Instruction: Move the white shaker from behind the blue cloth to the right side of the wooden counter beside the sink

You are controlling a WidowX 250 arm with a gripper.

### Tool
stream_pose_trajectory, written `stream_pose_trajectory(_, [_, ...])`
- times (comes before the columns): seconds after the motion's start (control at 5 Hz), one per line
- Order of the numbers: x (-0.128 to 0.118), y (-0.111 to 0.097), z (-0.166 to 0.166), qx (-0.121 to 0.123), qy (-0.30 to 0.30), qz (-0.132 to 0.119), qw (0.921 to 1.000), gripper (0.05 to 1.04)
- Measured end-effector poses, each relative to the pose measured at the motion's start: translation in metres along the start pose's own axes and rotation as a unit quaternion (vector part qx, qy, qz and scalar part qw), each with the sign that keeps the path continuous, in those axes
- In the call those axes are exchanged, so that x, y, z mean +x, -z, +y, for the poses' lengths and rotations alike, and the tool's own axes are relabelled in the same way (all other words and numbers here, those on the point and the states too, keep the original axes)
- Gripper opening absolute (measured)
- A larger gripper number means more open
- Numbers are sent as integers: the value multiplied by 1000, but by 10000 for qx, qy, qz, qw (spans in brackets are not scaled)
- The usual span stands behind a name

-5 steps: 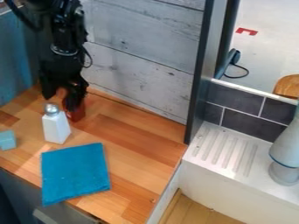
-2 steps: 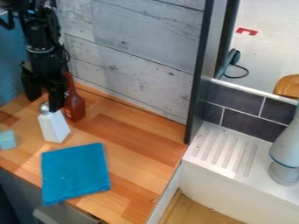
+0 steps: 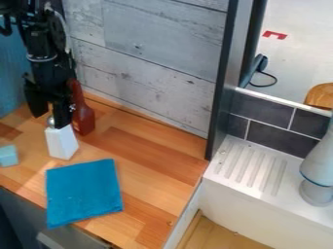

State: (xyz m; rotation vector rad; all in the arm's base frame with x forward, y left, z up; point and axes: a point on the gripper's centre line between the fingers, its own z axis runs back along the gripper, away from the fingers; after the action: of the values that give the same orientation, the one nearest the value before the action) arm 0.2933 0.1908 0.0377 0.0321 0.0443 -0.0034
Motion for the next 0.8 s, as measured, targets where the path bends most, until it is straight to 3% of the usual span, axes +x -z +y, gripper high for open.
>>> stream_pose_trajectory(0.2, [-12,2,9,-255,77,-9,9996,948])
stream_pose_trajectory(0.6, [-15,2,8,-497,107,-59,9987,506])
stream_pose_trajectory(0.8, [-19,3,11,-672,113,-21,9977,497])
